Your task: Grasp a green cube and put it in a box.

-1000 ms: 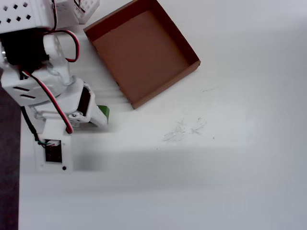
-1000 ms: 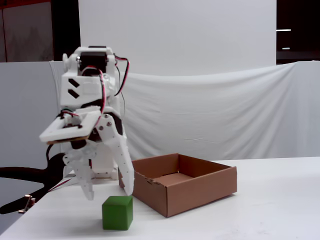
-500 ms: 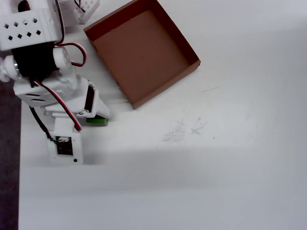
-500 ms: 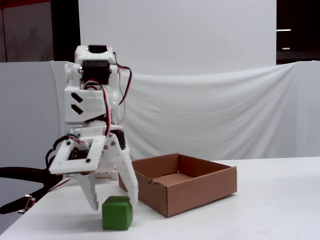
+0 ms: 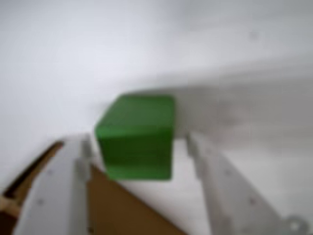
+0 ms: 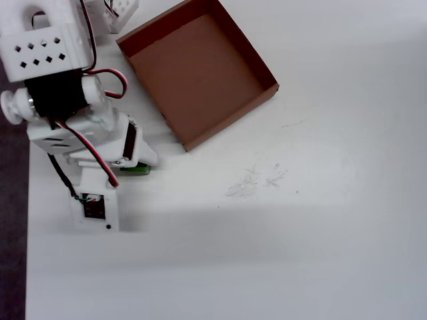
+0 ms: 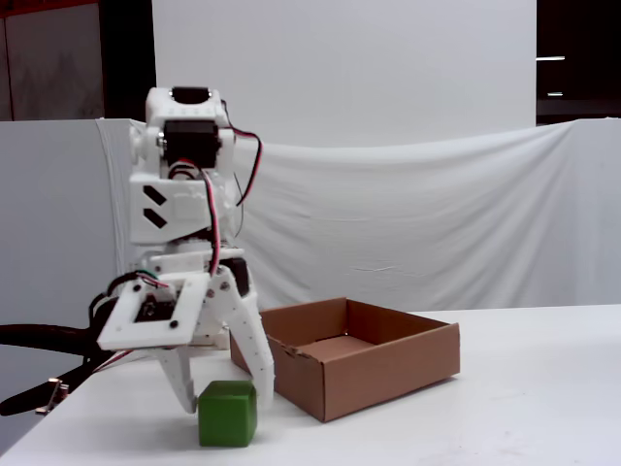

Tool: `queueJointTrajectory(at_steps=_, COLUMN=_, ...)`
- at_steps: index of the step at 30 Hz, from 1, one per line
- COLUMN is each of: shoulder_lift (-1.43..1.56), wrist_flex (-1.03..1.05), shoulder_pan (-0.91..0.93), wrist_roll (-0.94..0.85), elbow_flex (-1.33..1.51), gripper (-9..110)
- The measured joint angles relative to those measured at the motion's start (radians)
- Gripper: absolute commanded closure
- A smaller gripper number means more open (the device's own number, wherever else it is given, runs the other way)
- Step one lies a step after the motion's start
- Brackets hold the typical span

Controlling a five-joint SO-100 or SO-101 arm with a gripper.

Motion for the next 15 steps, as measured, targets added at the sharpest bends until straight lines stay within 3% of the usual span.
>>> queueJointTrajectory(at_steps=15, shoulder_lift=-0.012, wrist_flex=-0.040, shoulder_pan=-0.014, wrist_roll=0.008, elbow_flex=-0.018, gripper=78)
